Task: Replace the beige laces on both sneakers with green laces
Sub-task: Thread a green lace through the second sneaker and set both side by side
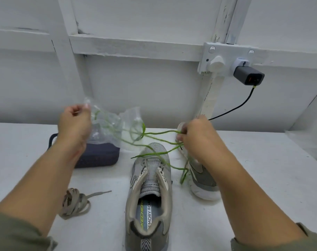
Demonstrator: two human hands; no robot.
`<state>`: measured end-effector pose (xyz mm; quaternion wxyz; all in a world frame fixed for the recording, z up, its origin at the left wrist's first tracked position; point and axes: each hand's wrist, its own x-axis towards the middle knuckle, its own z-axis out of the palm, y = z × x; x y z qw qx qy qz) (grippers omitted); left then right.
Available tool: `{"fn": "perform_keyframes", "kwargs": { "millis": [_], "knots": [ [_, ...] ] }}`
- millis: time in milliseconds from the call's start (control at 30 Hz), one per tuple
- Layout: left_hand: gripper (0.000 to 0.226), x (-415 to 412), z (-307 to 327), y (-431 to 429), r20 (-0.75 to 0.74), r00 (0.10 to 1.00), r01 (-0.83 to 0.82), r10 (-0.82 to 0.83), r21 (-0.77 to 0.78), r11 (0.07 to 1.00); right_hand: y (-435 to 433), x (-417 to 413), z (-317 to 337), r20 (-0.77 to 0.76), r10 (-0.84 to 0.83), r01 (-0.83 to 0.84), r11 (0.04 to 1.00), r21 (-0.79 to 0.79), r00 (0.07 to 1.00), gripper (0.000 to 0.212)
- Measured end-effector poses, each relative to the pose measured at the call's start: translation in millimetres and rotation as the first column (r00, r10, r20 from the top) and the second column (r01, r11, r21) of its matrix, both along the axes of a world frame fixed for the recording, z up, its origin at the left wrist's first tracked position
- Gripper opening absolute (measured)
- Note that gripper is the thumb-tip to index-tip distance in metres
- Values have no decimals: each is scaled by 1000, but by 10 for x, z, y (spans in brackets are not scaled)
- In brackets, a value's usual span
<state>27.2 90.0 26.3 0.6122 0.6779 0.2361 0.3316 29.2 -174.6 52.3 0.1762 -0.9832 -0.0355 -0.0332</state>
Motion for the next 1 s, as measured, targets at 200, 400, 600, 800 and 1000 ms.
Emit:
{"fn": "perform_keyframes", "kwargs": {
  "millis": [200, 400, 600, 800, 1000],
  "knots": [
    [31, -5, -153, 261, -251, 966, -49, 68, 80, 996, 10, -235, 114, 52, -20, 34, 953, -300, 998, 13],
    [24, -26, -184, 79, -261, 965, -19, 24, 22, 1000, 367, -25, -166, -155, 381, -400, 908, -126, 912, 52],
    [19, -80, -109, -36, -265, 963, 37, -37, -7, 999, 630, 237, -481, -249, 412, -438, 897, -59, 877, 44],
    [21, -17, -169, 230, -284, 958, -35, 40, 23, 999, 657, 250, -379, -78, 328, -337, 924, -178, 941, 14],
    [26, -48, -209, 432, -330, 913, -145, 239, 284, 948, 278, -107, 79, 48, 27, -13, 960, -280, 998, 33]
  ]
}}
